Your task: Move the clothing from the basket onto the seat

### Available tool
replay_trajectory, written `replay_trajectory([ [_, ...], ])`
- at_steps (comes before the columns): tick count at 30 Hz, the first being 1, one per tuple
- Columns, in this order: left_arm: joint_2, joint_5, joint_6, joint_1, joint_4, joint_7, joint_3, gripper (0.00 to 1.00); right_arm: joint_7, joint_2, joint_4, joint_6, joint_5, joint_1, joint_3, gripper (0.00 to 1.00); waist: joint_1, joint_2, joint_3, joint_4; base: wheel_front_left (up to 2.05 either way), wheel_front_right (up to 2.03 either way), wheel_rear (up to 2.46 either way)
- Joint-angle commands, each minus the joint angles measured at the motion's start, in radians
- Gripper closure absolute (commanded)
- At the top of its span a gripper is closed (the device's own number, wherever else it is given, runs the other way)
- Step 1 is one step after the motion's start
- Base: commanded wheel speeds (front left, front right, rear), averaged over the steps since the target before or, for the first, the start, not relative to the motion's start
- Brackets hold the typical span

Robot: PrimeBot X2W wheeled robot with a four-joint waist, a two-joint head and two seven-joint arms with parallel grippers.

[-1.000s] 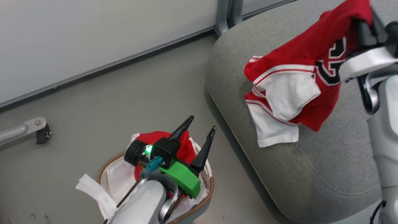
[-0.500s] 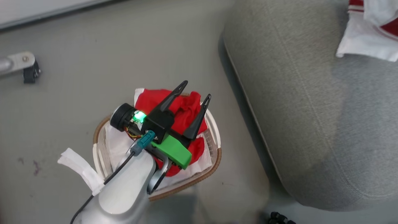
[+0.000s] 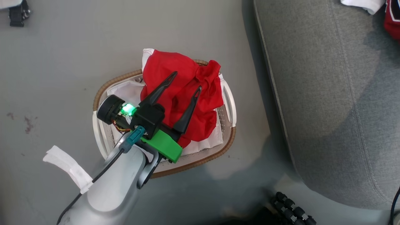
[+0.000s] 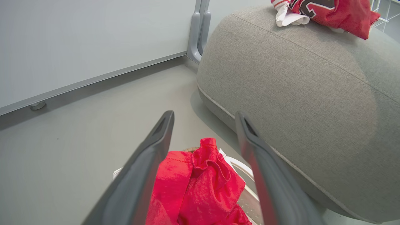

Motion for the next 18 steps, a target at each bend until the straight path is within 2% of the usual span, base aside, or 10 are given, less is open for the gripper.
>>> replay_trajectory([
  [1,0.005,0.01,-0.003,-0.002,-0.002,-0.001,0.0,0.0,-0.005,0.01,0.005,-0.001,-0.012,0.023,-0.017,1.0,-0.0003,0.0,0.032,0.008,0.0,0.0,0.0],
  [5,0.006,0.012,-0.003,-0.006,0.004,-0.001,-0.007,0.0,-0.005,0.046,0.011,-0.001,-0.026,0.06,-0.034,1.0,-0.0003,0.0,0.035,-0.006,0.0,0.0,0.0],
  [6,0.006,0.012,-0.003,-0.006,0.006,-0.001,-0.008,0.0,-0.005,0.05,0.01,-0.001,-0.026,0.068,-0.034,0.89,-0.0003,0.0,0.034,-0.009,0.0,0.0,0.0],
  [7,0.007,0.01,-0.003,-0.006,0.009,-0.001,-0.008,0.0,-0.005,0.055,0.004,-0.001,-0.026,0.075,-0.033,0.64,-0.0003,0.0,0.031,-0.013,0.0,0.0,0.0],
  [8,0.006,0.007,-0.003,-0.004,0.01,-0.001,-0.009,0.0,-0.005,0.06,-0.001,-0.001,-0.025,0.082,-0.032,0.25,-0.0003,0.0,0.028,-0.016,0.0,0.0,0.0],
  [9,0.005,0.004,-0.003,-0.003,0.013,-0.001,-0.009,0.0,-0.005,0.068,-0.011,-0.001,-0.017,0.091,-0.038,0.0,-0.0003,0.0,0.024,-0.019,0.0,0.0,0.0],
  [18,-0.011,-0.01,-0.003,0.029,0.014,-0.001,0.004,0.0,-0.005,0.12,-0.12,-0.001,0.021,0.233,-0.037,0.0,-0.0003,0.0,-0.045,-0.041,0.0,0.0,0.0],
])
